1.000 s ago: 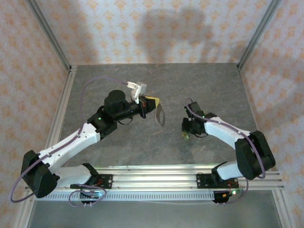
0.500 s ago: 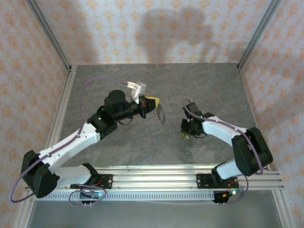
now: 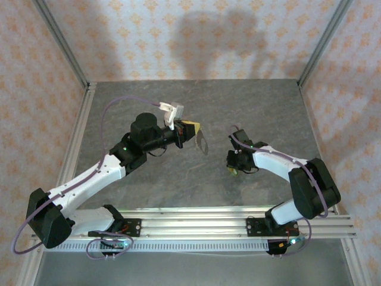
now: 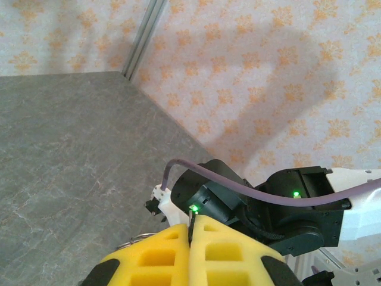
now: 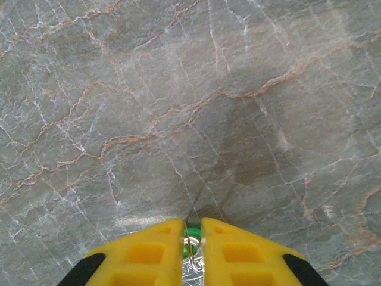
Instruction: Put the keys on the keyring
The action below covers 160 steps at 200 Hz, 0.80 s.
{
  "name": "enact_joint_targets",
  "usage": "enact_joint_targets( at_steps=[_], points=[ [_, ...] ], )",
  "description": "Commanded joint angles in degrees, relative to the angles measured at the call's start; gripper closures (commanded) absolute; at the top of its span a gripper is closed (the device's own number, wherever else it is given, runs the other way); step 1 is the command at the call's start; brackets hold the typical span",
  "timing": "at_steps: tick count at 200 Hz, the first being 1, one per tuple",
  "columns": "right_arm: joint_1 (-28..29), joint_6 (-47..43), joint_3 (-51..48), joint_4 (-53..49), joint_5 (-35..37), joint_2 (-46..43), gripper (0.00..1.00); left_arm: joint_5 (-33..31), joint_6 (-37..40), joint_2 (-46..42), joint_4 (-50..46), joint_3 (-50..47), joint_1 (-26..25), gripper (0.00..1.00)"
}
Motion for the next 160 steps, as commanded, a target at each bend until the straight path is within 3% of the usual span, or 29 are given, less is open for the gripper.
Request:
enact_joint_targets(
  at_steps=[1,39,98,160],
  points=[
    [0.43,0.16,-0.75,-0.08,0.63,0.18,0.87,-0.38,-0.56,-0.23,4.01,-0.09,-0.48,1.00],
    [0.43,-0.31,-0.68,-0.20,0.23,-0.30,1.00,-0.30,-0.56,-0.25,4.01,-0.11,-0.43,1.00],
    [0.00,0.49,-0.53,0.99,-1.31,-7.23,1.00,-0.56,-0.10,-0.25,3.27,0.01,-0.44,1.00],
    [-3.25,1.45,-0.12,5.59,-9.81,-20.80,1.00,-0.47,0.56,-0.10,2.44,0.21,-0.47,1.00]
  ],
)
